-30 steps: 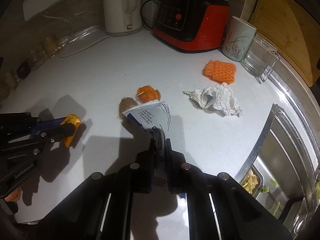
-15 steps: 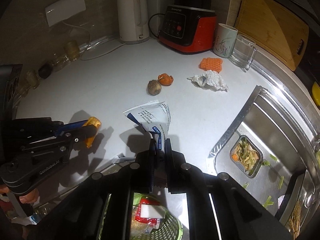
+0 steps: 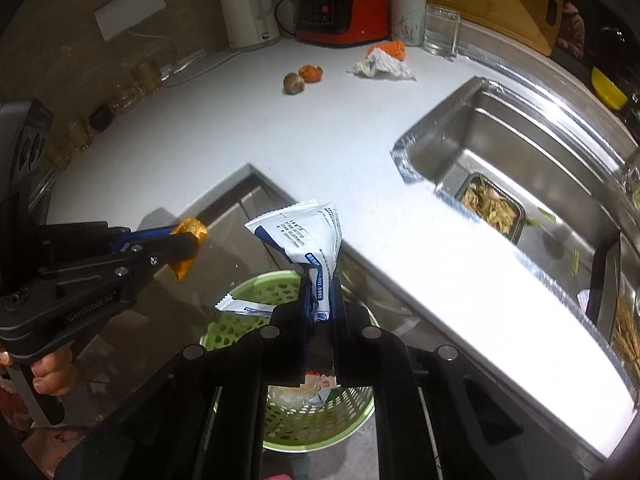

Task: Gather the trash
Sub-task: 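Carry both items over the basket and open both tools to drop them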

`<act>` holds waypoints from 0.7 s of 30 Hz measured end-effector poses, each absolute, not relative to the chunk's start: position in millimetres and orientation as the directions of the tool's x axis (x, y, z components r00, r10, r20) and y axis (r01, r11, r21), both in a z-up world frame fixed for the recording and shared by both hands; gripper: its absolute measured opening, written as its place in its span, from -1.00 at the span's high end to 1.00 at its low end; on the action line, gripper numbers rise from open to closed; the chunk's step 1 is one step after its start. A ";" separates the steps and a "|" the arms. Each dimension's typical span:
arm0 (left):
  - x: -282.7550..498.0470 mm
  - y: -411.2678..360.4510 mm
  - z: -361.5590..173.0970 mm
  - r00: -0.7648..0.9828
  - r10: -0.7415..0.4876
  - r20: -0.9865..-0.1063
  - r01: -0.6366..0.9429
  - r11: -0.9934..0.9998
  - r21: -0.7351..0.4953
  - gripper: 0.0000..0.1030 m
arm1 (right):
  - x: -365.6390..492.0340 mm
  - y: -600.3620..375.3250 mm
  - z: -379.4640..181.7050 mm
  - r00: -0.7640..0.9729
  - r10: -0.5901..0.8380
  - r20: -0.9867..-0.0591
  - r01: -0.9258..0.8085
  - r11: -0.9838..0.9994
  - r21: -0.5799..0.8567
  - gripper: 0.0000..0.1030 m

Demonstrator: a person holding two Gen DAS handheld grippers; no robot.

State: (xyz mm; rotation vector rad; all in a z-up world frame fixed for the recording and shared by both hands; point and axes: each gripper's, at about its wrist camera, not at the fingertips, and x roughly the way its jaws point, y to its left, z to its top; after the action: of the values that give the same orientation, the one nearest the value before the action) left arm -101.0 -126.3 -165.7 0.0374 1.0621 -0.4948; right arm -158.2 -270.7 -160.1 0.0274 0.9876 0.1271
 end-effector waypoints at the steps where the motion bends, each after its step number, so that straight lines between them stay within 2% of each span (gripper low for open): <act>1: -104.7 -128.9 -168.9 0.385 -0.368 -0.846 0.409 0.890 -0.201 0.83 | -163.2 -271.6 -167.7 0.534 0.116 -0.838 -0.091 0.993 0.080 0.81; 11: -120.4 -136.3 -190.9 0.371 -0.315 -0.874 0.398 0.904 -0.157 0.83 | -168.5 -263.5 -230.0 0.454 0.128 -0.882 -0.127 0.989 0.078 0.80; 16: -120.6 -135.2 -197.1 0.366 -0.300 -0.881 0.381 0.912 -0.152 0.83 | -167.6 -254.6 -248.5 0.414 0.139 -0.900 -0.161 0.984 0.078 0.53; 19: -120.6 -135.0 -200.8 0.362 -0.293 -0.885 0.373 0.916 -0.150 0.83 | -168.0 -254.7 -249.3 0.407 0.138 -0.903 -0.166 0.983 0.076 0.23; 20: -120.4 -135.0 -202.1 0.361 -0.290 -0.886 0.371 0.916 -0.149 0.83 | -168.3 -255.6 -247.6 0.408 0.140 -0.902 -0.165 0.983 0.078 0.04; 21: -120.4 -135.2 -203.4 0.359 -0.287 -0.888 0.370 0.917 -0.147 0.83 | -169.3 -256.7 -244.8 0.418 0.136 -0.898 -0.163 0.984 0.073 -0.04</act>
State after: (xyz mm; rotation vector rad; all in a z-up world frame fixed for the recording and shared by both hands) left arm -120.4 -135.2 -203.4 0.0831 1.1265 -0.4245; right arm -169.3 -256.7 -244.8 -0.0269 1.1239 0.1881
